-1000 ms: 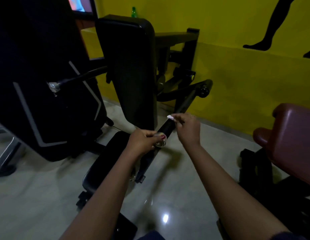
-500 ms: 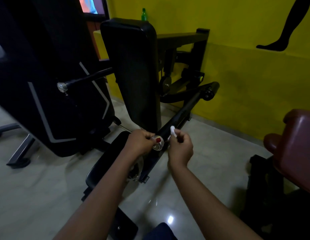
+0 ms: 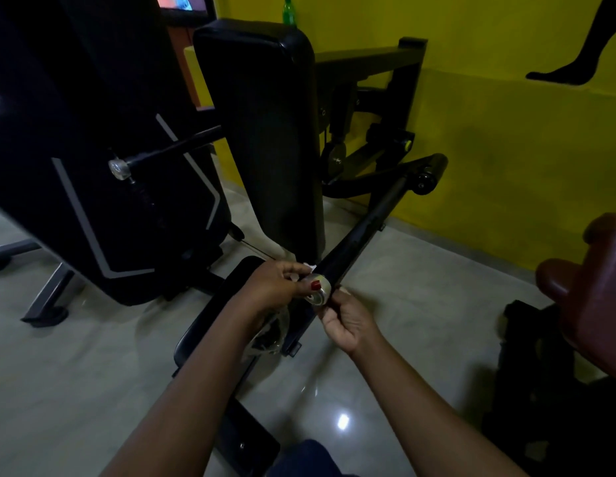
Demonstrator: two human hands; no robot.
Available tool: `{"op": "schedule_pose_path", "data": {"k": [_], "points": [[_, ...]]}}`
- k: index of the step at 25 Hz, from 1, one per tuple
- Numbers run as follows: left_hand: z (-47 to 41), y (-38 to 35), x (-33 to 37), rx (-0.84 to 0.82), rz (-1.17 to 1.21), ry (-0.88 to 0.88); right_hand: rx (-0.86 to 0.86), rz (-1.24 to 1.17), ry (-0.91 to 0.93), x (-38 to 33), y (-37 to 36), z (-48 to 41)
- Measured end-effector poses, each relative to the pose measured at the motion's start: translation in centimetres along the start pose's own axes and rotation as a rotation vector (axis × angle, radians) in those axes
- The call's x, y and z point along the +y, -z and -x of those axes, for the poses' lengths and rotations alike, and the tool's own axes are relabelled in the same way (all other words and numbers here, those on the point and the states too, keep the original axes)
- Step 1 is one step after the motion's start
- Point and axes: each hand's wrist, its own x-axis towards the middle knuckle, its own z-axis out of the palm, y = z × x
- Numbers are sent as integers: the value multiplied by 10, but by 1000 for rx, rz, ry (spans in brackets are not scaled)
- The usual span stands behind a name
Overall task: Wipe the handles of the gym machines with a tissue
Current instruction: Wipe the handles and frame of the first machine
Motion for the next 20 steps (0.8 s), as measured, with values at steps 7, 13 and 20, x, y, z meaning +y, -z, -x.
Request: {"op": "schedule_pose_path", "data": {"k": [7,13,20], "points": [[-7,17,13,-197,35,-1,137,-55,244,-19,-12,0],[2,-10,16,22,-435,-196,455,303,583,-8,-18,6],[-2,-6,22,-2,-479,-146,345,1169,1266,-8,-3,26]]}}
